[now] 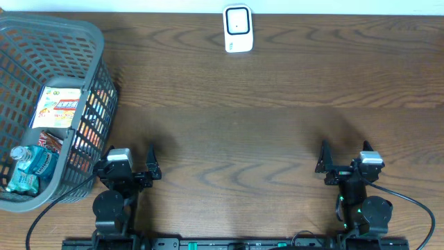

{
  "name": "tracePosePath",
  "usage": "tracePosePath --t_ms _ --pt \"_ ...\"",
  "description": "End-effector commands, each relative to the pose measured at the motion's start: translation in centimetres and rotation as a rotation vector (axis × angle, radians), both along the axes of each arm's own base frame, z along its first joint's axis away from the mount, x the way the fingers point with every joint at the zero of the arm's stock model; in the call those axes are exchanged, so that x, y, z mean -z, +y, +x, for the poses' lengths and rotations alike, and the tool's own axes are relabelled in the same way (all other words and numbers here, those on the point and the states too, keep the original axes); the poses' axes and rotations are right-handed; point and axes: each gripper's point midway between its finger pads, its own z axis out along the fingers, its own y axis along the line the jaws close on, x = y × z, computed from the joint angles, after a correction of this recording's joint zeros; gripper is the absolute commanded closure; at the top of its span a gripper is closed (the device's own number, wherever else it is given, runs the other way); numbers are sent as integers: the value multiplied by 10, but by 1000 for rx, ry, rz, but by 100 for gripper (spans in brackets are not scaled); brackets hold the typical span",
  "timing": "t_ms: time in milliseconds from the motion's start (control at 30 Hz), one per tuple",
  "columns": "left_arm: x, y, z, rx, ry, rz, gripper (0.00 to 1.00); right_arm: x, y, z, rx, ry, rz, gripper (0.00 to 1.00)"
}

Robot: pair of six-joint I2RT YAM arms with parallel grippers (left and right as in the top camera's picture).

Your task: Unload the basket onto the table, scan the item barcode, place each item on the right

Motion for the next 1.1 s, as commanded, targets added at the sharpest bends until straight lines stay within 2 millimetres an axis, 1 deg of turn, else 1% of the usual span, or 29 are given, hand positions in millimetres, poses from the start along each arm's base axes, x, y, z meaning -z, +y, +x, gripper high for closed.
tracePosePath --t_ms 0,700,800,967,1067 --pt "15 -2 -1 11 45 13 2 2 0 0 -1 8 -12 1" --pt "13 -3 -1 17 39 -1 2 2 0 0 -1 8 -12 1" --pt "4 -5 -1 18 21 -42 2 2 0 0 -1 8 -12 1" --pt "-23 -17 -4 89 -28 -59 2 2 0 0 -1 8 -12 1" --pt "-35 -18 -7 89 -37 -102 2 2 0 0 -1 8 -12 1"
